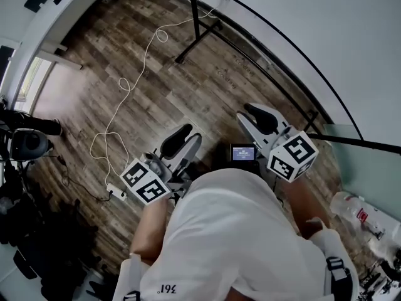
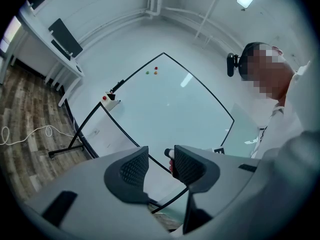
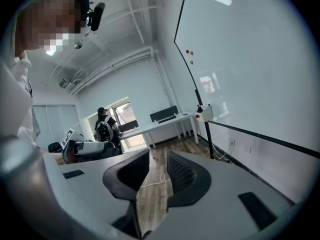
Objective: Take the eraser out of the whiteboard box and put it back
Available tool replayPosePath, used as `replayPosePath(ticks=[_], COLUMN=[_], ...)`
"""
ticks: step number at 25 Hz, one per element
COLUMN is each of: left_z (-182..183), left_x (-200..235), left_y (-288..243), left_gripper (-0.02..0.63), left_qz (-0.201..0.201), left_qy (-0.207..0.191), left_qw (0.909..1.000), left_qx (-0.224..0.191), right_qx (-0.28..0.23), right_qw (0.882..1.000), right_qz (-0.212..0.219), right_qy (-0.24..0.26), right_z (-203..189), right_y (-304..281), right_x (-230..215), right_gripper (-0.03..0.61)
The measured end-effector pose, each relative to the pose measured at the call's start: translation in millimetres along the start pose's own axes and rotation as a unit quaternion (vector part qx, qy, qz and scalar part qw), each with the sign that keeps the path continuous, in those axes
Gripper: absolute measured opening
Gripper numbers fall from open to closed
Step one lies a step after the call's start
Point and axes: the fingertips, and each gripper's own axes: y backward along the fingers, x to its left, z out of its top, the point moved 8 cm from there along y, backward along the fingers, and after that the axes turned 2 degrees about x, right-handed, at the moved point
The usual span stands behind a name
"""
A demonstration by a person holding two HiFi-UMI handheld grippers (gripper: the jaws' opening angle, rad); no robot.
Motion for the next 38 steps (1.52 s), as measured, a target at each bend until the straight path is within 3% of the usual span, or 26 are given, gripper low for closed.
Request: replayPosePath(ticks=[19, 27, 32, 38], left_z=[6, 21, 53, 121], left_x=[-1, 33, 79, 136], left_y=[-48, -44, -55, -86], left_gripper=[0.150, 0.150, 0.150, 0.149], left_qz=[-0.001, -0.007, -0.023, -0.053], left_qy=[-0.001, 0.024, 0.035, 0.028], left_qw=[1.0000, 0.9996, 0.9989, 0.9976], left_qx=[0.008, 0.014, 0.019, 0.037], right_qx=[0.000, 0.009, 0.009, -0.001], right_qw=[1.000, 1.000, 1.000, 0.999], right_qz=[0.019, 0.009, -0.008, -0.034], right_qy=[-0.001, -0.011, -0.011, -0.021], right_z=[8, 13, 28, 68], right_y=[-2, -35, -75, -136], right_x=[-41, -44, -51, -73], right_gripper=[0.109, 0.109, 0.109, 0.109])
